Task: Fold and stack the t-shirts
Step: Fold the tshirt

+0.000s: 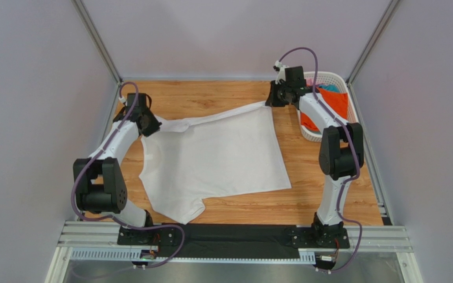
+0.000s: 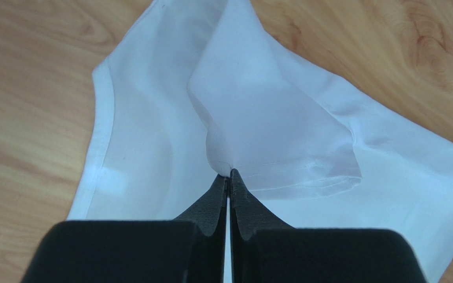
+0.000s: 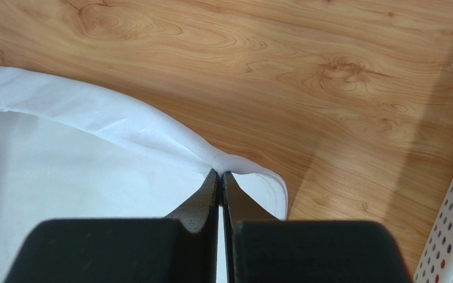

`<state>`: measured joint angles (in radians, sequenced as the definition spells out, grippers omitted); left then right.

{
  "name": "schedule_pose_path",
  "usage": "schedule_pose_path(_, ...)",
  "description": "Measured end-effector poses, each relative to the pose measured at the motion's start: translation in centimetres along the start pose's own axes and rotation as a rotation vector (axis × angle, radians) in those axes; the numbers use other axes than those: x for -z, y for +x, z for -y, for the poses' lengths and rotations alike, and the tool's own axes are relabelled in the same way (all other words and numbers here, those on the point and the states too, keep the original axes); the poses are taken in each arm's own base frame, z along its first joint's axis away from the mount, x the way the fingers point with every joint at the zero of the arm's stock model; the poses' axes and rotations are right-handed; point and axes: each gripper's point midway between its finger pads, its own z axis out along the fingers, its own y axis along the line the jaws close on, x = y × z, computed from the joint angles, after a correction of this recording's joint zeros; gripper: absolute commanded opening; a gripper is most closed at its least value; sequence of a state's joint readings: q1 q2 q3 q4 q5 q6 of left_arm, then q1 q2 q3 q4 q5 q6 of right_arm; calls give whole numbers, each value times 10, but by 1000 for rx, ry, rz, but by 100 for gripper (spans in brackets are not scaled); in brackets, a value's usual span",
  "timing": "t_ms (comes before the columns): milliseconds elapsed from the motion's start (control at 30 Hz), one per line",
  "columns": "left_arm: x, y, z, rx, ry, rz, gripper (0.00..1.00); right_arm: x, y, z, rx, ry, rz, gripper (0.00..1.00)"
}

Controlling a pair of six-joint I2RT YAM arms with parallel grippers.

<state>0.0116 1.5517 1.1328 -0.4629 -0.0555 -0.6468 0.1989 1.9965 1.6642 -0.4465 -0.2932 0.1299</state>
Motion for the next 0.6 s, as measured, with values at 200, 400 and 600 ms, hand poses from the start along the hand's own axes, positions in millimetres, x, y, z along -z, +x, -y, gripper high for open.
schedule_pose_path(200, 27, 29, -12, 62, -38, 13, 0, 3, 12, 6, 6, 24, -48, 0)
schedule_pose_path(400, 52, 39, -15, 121, -41, 59, 0, 8, 18, 16, -5, 39, -74, 0)
schedule_pose_path(600, 63, 61, -28, 168, -84, 61, 0, 9, 18, 15, 10, 23, -76, 0)
